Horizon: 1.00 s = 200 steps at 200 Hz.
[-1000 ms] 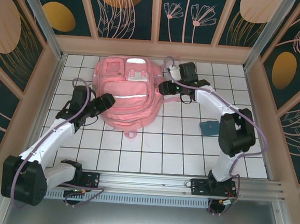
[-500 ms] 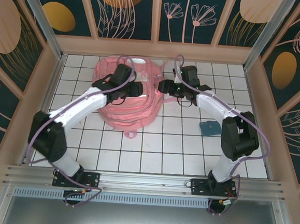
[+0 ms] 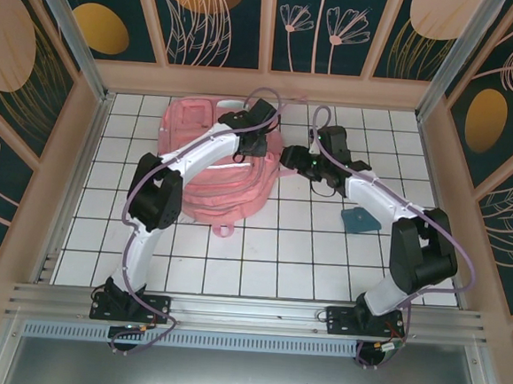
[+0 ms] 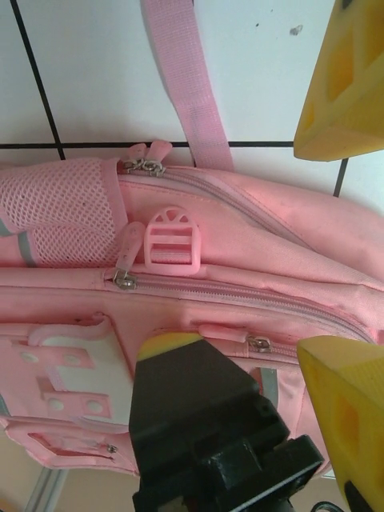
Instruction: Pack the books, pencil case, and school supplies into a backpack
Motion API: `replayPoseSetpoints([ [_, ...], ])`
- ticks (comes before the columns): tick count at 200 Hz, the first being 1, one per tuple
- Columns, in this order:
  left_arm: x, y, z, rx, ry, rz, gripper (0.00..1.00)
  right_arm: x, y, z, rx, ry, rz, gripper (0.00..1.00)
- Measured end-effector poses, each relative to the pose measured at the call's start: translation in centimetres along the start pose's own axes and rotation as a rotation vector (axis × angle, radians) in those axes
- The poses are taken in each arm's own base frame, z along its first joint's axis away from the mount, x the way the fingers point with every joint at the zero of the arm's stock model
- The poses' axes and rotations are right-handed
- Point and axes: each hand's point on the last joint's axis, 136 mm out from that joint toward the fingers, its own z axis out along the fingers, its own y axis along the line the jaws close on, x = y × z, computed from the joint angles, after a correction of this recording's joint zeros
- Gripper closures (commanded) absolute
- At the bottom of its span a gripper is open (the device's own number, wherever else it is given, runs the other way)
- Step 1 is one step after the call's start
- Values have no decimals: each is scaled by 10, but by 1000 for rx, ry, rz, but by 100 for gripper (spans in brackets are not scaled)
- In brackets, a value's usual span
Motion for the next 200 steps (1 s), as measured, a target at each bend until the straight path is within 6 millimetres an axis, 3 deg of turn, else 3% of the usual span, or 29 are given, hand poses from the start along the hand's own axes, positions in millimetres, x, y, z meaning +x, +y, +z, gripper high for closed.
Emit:
replayPoseSetpoints([
  [30, -1, 0, -3, -4, 6, -11, 100, 2, -3, -1, 6, -1, 1, 41],
  [76, -2, 3, -10, 4, -12, -28, 100, 1, 9, -1, -64, 4, -16, 47],
  [104, -5, 10, -42, 49, -72, -49, 100, 2, 26, 0, -155, 35, 20, 57],
  [138, 3, 26, -73, 84, -105, -77, 100, 7, 49, 20, -248, 106, 129, 60],
  [173, 9, 25, -75, 114, -106, -89, 100, 25, 83, 41, -335, 205, 227, 63],
  [200, 8, 22, -74, 128, -113, -99, 100, 32, 92, 52, -358, 255, 302, 68],
])
